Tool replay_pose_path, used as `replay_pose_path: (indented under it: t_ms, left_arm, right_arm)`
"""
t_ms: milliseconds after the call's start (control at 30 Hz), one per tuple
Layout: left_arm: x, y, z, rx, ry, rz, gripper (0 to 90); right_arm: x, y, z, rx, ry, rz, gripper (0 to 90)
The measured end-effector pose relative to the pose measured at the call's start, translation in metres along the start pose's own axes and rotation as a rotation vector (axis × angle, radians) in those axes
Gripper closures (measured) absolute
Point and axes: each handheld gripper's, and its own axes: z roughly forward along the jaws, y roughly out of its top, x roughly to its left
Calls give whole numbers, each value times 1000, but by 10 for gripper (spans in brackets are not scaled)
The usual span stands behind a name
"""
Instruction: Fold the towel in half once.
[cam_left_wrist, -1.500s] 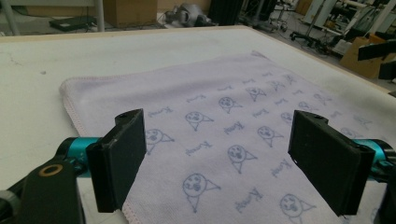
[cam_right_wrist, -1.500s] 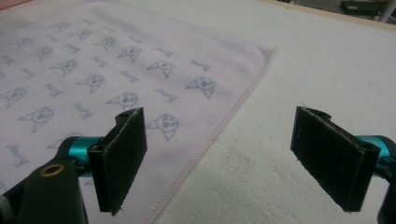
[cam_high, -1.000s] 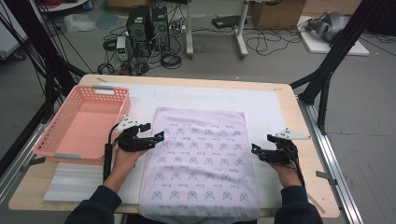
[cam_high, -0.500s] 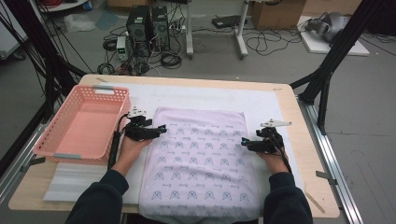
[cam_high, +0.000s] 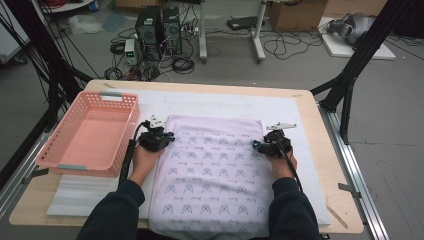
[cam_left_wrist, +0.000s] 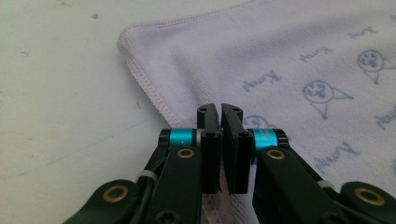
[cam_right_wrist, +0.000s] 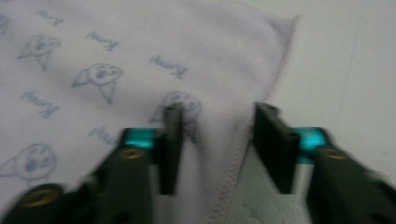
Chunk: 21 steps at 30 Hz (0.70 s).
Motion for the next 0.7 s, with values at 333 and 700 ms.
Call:
replay_pose_path:
  t_ms: [333, 700]
  left_arm:
    - [6, 21, -5, -126, 66, -77, 883]
    - [4, 20, -36, -205, -88, -83, 881]
  right_arm:
    - [-4, 22, -2, -50, -53, -45, 862]
    - [-2, 22, -32, -159, 36, -28, 857]
